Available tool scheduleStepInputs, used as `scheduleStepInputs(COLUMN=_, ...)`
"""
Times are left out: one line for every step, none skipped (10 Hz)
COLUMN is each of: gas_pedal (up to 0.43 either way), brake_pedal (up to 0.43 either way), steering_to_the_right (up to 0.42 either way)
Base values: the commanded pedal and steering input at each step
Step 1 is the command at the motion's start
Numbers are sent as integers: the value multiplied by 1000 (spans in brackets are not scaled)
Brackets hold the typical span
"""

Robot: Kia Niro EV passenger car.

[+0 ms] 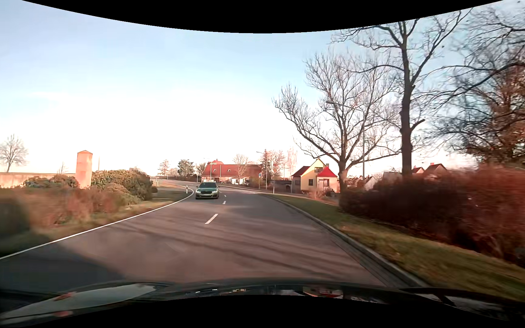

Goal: Follow the waypoints while adhering to traffic rules and regulations

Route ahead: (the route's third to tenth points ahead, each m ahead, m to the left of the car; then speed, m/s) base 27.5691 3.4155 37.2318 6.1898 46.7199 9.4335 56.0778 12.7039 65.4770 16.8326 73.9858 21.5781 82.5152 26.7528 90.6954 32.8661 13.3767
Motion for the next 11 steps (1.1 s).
scheduleStepInputs(gas_pedal=138, brake_pedal=0, steering_to_the_right=-35)
scheduleStepInputs(gas_pedal=138, brake_pedal=0, steering_to_the_right=-37)
scheduleStepInputs(gas_pedal=138, brake_pedal=0, steering_to_the_right=-37)
scheduleStepInputs(gas_pedal=138, brake_pedal=0, steering_to_the_right=-39)
scheduleStepInputs(gas_pedal=138, brake_pedal=0, steering_to_the_right=-41)
scheduleStepInputs(gas_pedal=138, brake_pedal=0, steering_to_the_right=-41)
scheduleStepInputs(gas_pedal=138, brake_pedal=0, steering_to_the_right=-41)
scheduleStepInputs(gas_pedal=138, brake_pedal=0, steering_to_the_right=-41)
scheduleStepInputs(gas_pedal=138, brake_pedal=0, steering_to_the_right=-41)
scheduleStepInputs(gas_pedal=138, brake_pedal=0, steering_to_the_right=-41)
scheduleStepInputs(gas_pedal=138, brake_pedal=0, steering_to_the_right=-41)
